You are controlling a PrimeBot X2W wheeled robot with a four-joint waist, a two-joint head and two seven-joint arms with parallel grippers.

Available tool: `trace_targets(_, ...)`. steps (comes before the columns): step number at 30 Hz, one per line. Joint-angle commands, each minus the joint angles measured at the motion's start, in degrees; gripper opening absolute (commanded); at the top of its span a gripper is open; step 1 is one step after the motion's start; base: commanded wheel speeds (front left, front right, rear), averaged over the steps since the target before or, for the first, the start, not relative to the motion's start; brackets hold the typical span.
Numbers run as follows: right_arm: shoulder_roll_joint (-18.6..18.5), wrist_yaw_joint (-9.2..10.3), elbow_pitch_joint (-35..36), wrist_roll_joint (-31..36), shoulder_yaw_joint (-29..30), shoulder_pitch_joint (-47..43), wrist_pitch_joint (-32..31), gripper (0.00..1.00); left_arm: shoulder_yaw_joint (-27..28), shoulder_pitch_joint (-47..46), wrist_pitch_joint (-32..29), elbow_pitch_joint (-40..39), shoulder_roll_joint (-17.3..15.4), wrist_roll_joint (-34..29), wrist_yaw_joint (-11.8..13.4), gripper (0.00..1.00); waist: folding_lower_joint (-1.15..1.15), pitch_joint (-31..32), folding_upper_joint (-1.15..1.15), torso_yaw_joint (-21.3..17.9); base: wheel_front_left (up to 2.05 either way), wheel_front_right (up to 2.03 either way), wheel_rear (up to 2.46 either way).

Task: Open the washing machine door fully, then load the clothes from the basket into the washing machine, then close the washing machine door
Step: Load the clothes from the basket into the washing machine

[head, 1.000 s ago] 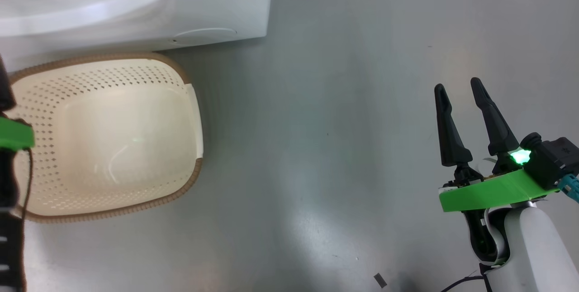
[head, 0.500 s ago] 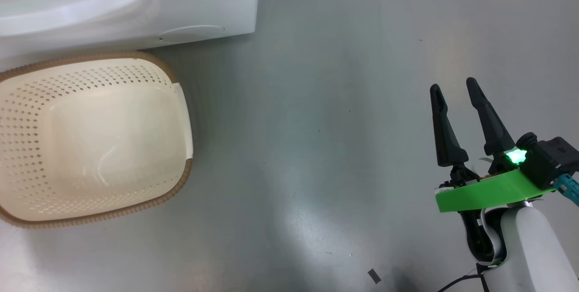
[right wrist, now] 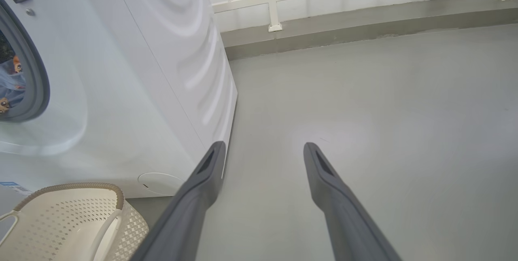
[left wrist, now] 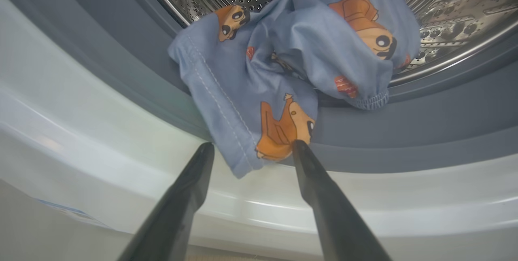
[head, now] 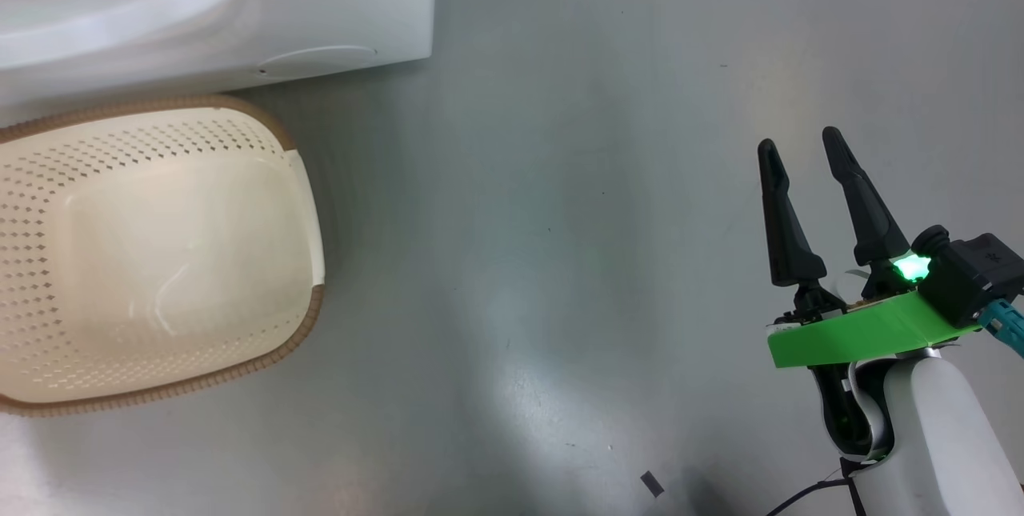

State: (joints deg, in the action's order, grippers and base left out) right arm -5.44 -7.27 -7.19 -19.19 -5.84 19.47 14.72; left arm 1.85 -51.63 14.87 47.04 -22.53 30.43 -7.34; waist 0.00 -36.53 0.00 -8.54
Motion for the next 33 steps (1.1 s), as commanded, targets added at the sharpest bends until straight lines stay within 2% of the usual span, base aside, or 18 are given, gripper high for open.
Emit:
trace_targets(1, 0.24, -0.22, 1.38, 0.07, -1.17, -0.73, 0.28, 1.0, 0.75, -0.67, 0.13, -0.6, -3.64, 0.44, -0.14, 1.0, 0.0, -0.03, 0.0, -0.12, 0.0, 0.0, 0.0)
trace_targets(3, 0.29, -0.22, 1.42, 0.09, -1.22, -0.7, 0.28, 1.0, 0.36, -1.02, 0.13, -0.33, -3.81, 0.68, -0.14, 0.97, 0.0, -0.09, 0.0, -0.28, 0.0, 0.0, 0.0)
trace_targets(4, 0.31, -0.22, 1.43, 0.08, -1.27, -0.67, 0.28, 1.0, 0.25, -1.19, 0.13, -0.18, -3.92, 0.8, -0.14, 0.88, 0.0, -0.13, 0.0, -0.37, 0.0, 0.0, 0.0)
trace_targets(6, 0.37, -0.22, 1.48, 0.07, -1.36, -0.54, 0.28, 1.0, 0.13, -1.6, 0.13, 0.13, -4.22, 1.01, -0.14, 0.59, 0.0, -0.27, 0.0, -0.58, 0.0, 0.0, 0.0)
trace_targets(7, 0.4, -0.22, 1.53, 0.07, -1.39, -0.47, 0.28, 1.0, 0.05, -1.82, 0.13, 0.27, -4.36, 1.08, -0.14, 0.48, 0.0, -0.39, 0.0, -0.67, 0.0, 0.0, 0.0)
trace_targets(10, 0.5, -0.22, 1.63, 0.08, -1.31, -0.36, 0.28, 1.0, -0.02, -2.49, 0.13, 0.08, -4.61, 1.1, -0.14, 0.25, 0.0, -0.63, 0.0, -0.82, 0.0, 0.0, 0.0)
trace_targets(11, 0.53, -0.22, 1.65, 0.08, -1.24, -0.39, 0.28, 1.0, 0.0, -2.57, 0.13, -0.1, -4.57, 1.03, -0.14, 0.11, 0.0, -0.66, 0.0, -0.82, 0.0, 0.0, 0.0)
trace_targets(12, 0.55, -0.22, 1.64, 0.08, -1.18, -0.43, 0.28, 1.0, -0.01, -2.63, 0.13, -0.24, -4.55, 0.96, -0.14, 0.03, 0.0, -0.71, 0.0, -0.83, 0.0, 0.0, 0.0)
trace_targets(13, 0.59, -0.22, 1.62, 0.08, -1.16, -0.47, 0.28, 1.0, -0.07, -2.69, 0.13, -0.39, -4.56, 0.9, -0.14, 0.0, 0.0, -0.73, 0.0, -0.86, 0.0, 0.0, 0.0)
trace_targets(26, 1.09, -0.22, 1.67, 0.0, -1.27, -0.18, 0.28, 1.0, -4.01, -5.64, 0.13, -5.55, -3.81, -1.27, -0.14, 0.0, 0.0, -1.34, 0.0, -0.83, 0.0, 0.0, 0.0)
trace_targets(31, 1.31, -0.22, 1.53, -0.18, -1.49, -0.14, 0.28, 1.0, -7.73, -8.63, 0.13, -4.03, -4.35, -1.41, -0.14, 0.0, 0.0, -1.57, 0.0, -1.38, 0.0, 0.0, 0.0)
trace_targets(33, 1.45, -0.22, 1.46, -0.26, -1.66, -0.16, 0.28, 1.0, -11.15, -11.08, 0.13, -1.02, -4.75, -1.13, -0.14, 0.0, 0.0, -1.71, 0.0, -1.84, 0.0, 0.0, 0.0)
